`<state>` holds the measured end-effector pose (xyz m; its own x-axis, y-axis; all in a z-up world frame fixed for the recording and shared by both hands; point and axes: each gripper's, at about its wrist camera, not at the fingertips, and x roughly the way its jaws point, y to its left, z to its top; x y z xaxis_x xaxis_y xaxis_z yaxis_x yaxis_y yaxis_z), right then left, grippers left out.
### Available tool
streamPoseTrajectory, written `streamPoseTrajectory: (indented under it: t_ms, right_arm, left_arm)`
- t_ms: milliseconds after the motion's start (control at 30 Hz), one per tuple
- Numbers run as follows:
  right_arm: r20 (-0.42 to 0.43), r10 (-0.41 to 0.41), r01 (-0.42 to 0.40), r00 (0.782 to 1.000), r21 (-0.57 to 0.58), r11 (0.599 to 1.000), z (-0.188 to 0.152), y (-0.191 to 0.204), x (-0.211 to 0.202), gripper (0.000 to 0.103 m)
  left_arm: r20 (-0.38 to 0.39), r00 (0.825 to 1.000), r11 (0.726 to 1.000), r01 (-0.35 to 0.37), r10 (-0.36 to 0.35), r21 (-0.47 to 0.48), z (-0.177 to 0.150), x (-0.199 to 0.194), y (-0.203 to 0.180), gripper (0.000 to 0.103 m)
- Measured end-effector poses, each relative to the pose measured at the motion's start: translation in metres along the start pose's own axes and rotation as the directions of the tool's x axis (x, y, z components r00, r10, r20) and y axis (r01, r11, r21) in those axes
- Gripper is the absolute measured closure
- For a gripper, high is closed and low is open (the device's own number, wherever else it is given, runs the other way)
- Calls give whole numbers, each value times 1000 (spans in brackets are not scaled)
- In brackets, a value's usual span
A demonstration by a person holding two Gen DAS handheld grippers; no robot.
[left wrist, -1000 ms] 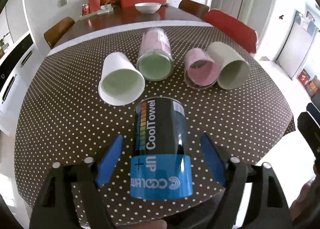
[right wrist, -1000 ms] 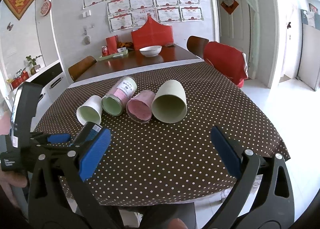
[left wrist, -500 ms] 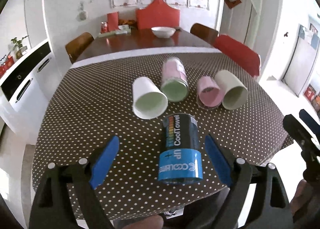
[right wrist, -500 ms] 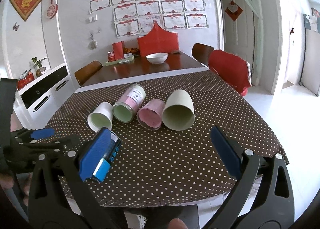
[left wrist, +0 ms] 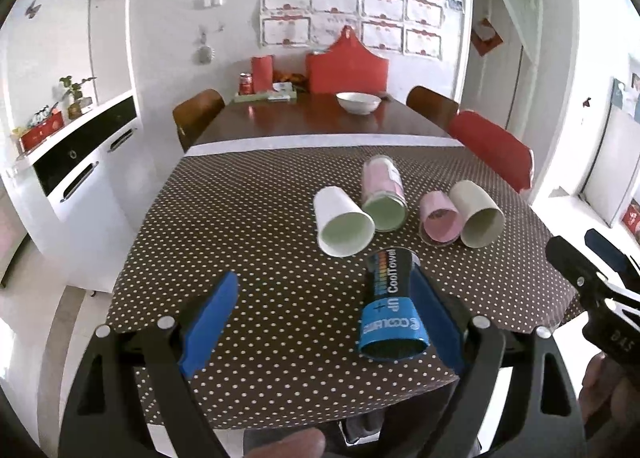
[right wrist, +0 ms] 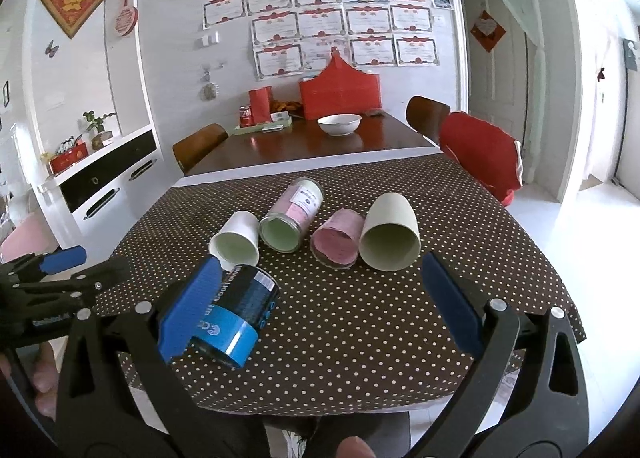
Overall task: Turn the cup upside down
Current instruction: 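Grasp the lying CoolTowel can with the right gripper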
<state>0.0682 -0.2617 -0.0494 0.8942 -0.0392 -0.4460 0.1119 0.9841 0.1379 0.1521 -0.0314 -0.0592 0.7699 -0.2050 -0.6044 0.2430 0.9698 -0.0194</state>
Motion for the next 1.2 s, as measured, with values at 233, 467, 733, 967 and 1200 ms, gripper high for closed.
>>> streamPoseTrajectory:
  t_ms: [233,467,733,967,1200]
  right_arm:
    - [-37,30,-30,999,-23,999,3,12,10,6]
    - [-73,57,-61,996,-49,997,5,28,22,6]
    - [-154,78,-88,985,-61,994,2,44,46,6]
    - [-283,104,-116,953,-28,993,-6,55,89,6]
    - [-418,138,-127,898,54,990,-17,57,131,6]
  left_arm:
    - [32,999,999,-27,28,-23,-3,-10,15,17]
    - [59,997,998,-50,53,-38,-5,-16,24,17]
    - [54,997,996,-56,60,-67,-12,-11,40,17]
    - [21,997,994,-71,72,-81,-19,10,53,17]
    - [-10,996,993,-88,87,-77,-17,38,62,17]
